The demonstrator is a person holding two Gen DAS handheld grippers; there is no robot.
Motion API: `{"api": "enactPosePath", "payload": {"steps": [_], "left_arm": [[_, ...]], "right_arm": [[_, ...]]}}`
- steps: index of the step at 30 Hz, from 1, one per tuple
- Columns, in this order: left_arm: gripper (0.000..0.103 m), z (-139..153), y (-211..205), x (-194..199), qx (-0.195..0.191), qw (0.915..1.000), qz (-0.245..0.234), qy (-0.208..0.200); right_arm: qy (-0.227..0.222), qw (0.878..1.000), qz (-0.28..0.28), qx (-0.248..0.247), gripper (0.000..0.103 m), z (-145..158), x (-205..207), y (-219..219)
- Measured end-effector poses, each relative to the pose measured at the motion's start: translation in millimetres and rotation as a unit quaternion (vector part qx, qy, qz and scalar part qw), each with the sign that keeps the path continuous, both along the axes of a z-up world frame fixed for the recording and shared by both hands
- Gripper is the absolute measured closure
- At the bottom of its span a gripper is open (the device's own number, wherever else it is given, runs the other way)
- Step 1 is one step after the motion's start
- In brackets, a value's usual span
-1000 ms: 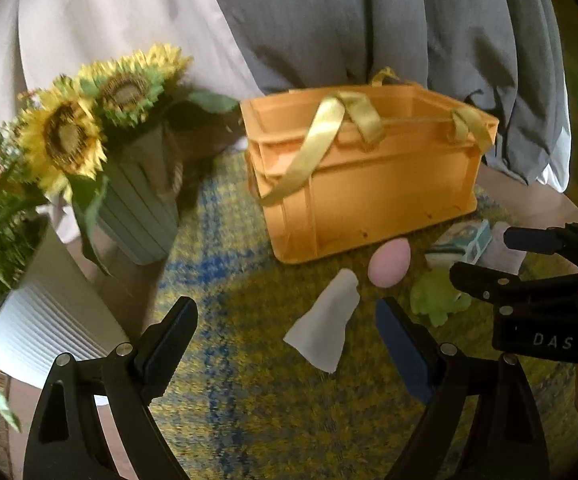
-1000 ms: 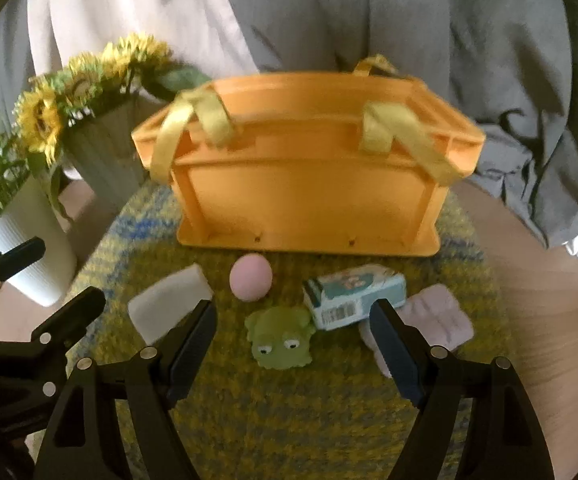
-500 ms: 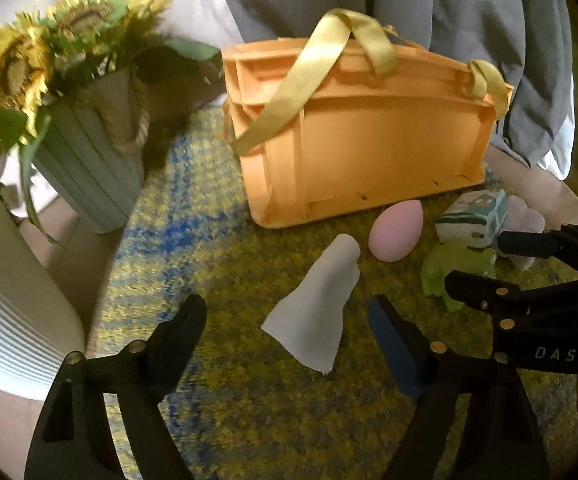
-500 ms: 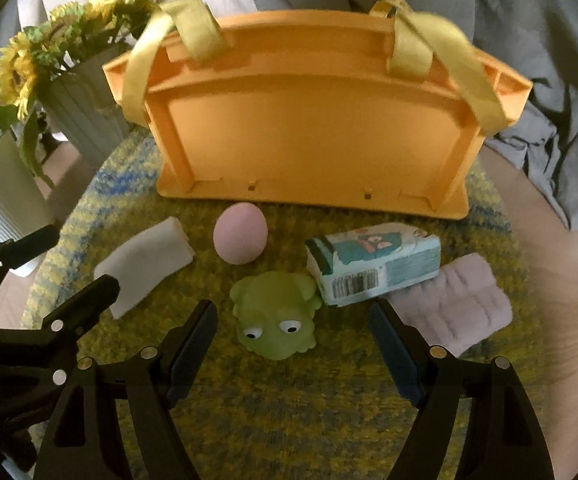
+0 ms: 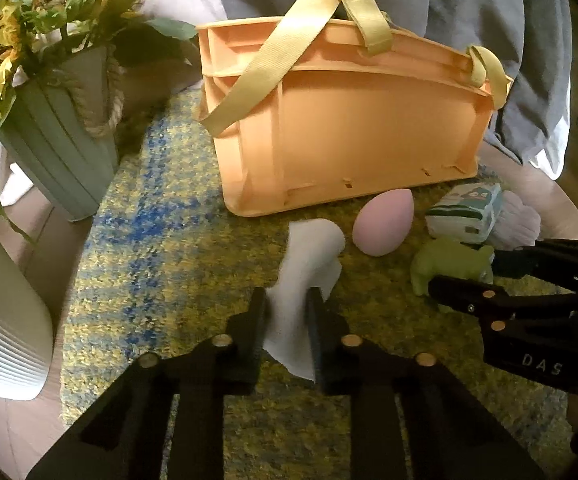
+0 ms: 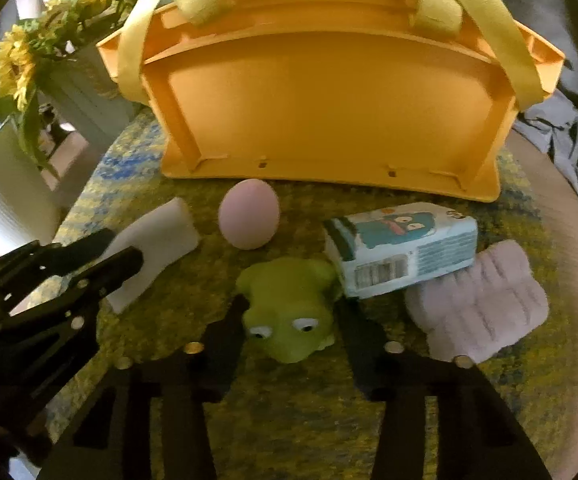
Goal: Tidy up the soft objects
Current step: 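Grasp the white cloth with the left tool while the right tool grasps the green frog, then lift the white cloth and green frog and carry both over the orange crate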
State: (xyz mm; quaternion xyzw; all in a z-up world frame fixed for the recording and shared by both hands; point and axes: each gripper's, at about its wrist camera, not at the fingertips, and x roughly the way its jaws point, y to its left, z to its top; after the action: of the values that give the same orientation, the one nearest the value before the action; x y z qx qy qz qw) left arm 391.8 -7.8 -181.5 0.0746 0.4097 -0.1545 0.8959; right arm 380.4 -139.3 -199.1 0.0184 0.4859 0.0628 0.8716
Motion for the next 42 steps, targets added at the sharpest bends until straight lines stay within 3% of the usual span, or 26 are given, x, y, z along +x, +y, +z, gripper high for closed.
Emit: {"api": "enactPosePath", "payload": {"steps": [10,23,42], "left_arm": [[0.090,21,0,-14,-0.014,0.9997,0.003,-0.019],[0.090,66,1,-38,-0.035,0.9962,-0.001,-0.080],[0.090,138,-4,-62,-0.056,0.9804,-0.006,-0.189]], "right_arm": [[-0.010,1.000,0.001,0.015,0.060,11,-8,-5],[-0.072,0.997,0.007,0.027,0.060,61,-30,-11],[-0.179,0.984,-0.004,0.019,0.060,129,-49,-16]]}}
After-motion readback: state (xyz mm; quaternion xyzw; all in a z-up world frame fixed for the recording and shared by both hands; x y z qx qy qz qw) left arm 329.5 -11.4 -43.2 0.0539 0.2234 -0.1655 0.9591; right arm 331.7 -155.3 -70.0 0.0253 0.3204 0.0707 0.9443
